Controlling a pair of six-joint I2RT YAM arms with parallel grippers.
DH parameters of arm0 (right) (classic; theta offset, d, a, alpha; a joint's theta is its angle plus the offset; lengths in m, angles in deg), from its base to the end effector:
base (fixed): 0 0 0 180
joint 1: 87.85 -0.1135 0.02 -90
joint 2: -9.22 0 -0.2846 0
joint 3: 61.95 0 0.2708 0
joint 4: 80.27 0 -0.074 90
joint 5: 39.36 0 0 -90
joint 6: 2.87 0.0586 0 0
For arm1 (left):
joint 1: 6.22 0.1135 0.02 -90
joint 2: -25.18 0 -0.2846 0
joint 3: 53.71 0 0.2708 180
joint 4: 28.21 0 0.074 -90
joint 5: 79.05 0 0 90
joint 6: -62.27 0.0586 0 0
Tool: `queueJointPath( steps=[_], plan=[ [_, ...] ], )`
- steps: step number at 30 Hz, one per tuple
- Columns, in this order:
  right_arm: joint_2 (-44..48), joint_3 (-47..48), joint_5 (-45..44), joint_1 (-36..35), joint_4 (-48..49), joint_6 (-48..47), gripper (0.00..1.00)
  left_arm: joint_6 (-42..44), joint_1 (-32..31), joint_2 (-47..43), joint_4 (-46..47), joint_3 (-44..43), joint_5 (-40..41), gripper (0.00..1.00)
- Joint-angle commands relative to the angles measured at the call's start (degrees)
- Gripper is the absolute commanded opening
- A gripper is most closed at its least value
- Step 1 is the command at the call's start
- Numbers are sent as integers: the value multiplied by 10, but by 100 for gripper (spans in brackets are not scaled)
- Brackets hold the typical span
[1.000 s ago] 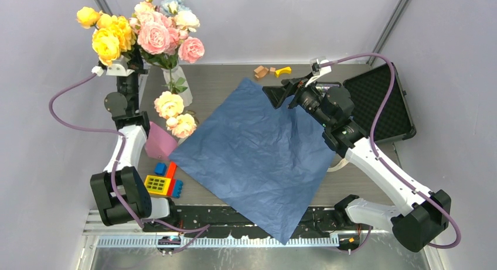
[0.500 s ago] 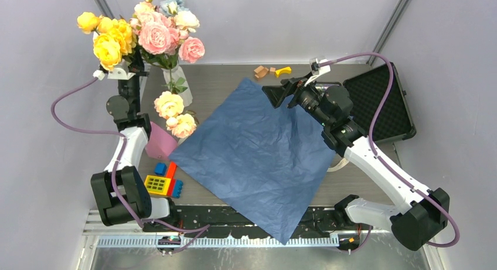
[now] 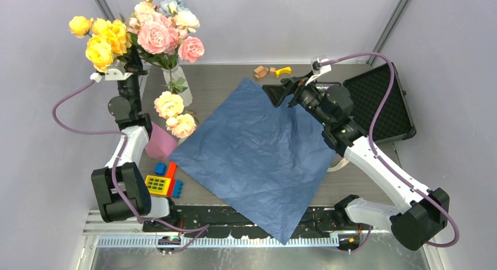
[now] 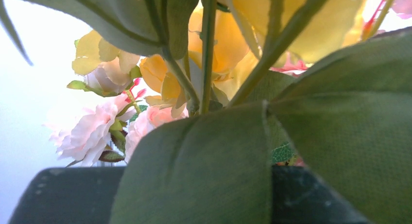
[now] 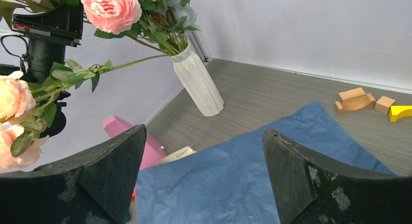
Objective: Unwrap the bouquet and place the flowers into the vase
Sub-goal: Insert the fake flower into the vase.
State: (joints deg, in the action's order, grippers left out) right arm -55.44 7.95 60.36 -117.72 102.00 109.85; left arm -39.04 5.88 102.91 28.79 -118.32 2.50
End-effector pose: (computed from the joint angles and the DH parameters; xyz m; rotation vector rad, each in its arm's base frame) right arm 0.2539 0.1572 0.4127 -0.2378 1.4823 0.8688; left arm 0.3131 0.0583 0.4216 -0.0265 0.8150 -0.0463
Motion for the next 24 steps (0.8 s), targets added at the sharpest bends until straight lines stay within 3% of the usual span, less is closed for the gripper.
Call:
queueJointPath(
  steps=[1, 24],
  plan=[
    [-1, 24, 4, 2, 34, 6, 95, -32, -2, 16, 48, 0, 32, 0],
    [-8, 27, 12, 3, 37, 14, 95, -37, -3, 29, 59, 44, 7, 0]
  ],
)
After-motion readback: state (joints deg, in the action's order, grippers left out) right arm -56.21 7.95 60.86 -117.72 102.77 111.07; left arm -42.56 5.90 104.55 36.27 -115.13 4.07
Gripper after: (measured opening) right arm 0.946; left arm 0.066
